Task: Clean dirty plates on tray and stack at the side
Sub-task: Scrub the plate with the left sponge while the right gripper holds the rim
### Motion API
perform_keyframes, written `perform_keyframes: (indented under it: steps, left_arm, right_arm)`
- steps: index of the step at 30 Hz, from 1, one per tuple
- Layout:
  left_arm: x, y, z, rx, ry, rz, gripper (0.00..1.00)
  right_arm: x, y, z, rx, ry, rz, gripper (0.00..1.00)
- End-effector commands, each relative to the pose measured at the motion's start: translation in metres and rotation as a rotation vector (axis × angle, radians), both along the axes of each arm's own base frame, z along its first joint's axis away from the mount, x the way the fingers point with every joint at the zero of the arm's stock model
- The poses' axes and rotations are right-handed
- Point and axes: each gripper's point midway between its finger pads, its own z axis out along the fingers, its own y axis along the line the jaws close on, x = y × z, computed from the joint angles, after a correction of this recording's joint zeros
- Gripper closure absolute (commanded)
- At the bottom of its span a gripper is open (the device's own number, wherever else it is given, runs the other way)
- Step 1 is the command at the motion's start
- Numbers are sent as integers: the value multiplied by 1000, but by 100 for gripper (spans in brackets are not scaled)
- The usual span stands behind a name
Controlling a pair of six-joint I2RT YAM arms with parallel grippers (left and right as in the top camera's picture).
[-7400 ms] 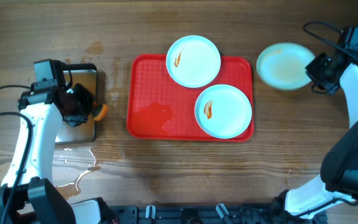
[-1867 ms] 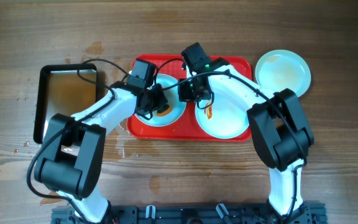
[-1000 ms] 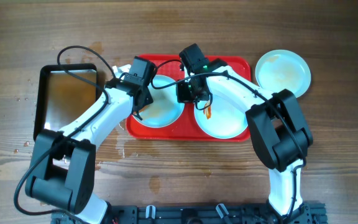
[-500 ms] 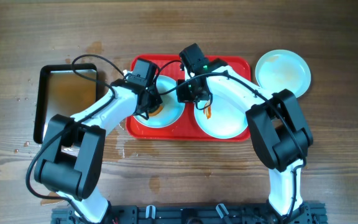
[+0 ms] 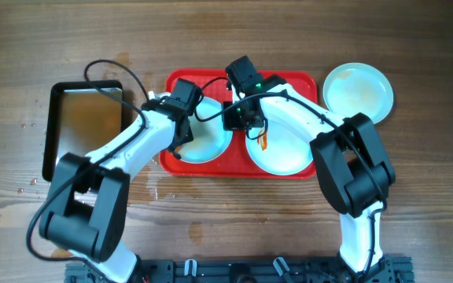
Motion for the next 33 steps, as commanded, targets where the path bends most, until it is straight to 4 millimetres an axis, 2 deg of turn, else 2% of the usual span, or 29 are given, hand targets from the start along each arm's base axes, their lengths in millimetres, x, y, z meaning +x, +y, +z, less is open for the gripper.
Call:
perform_keyframes:
  steps: [1,8,13,18,20,22,27,29,33]
  left_arm:
    - [2,21,21,62,-68,26,96]
    - [15,-78,15,-463,-54,-104,96]
    - [6,-88,-10,-483,18,-65,96]
    - [0,-73,-34,-394,69,-38,96]
    - [-3,-57,-44,-302,81,-15,96]
    - [-8,-32,-47,-164,89,10,96]
    - [-13,13,-34,89,70,35,96]
    - [-13,29,-22,184,48,42,96]
    - [-6,45,5,280,-27,56,96]
  right_arm:
    - [3,-17,-16,-69,6,-31,96]
    - [3,-17,-16,-69,6,-30,96]
    - [3,-17,-16,-69,6,-30,96]
    - [2,-17,-17,-70,10,-30,96]
    - [1,-18,-17,-72,11,-30,96]
    - [1,-18,-17,-73,13,-30,95]
    - [1,-18,-17,-73,13,-30,96]
    - [1,-18,-17,-72,12,-30,96]
    - [1,-18,-17,-72,12,-30,96]
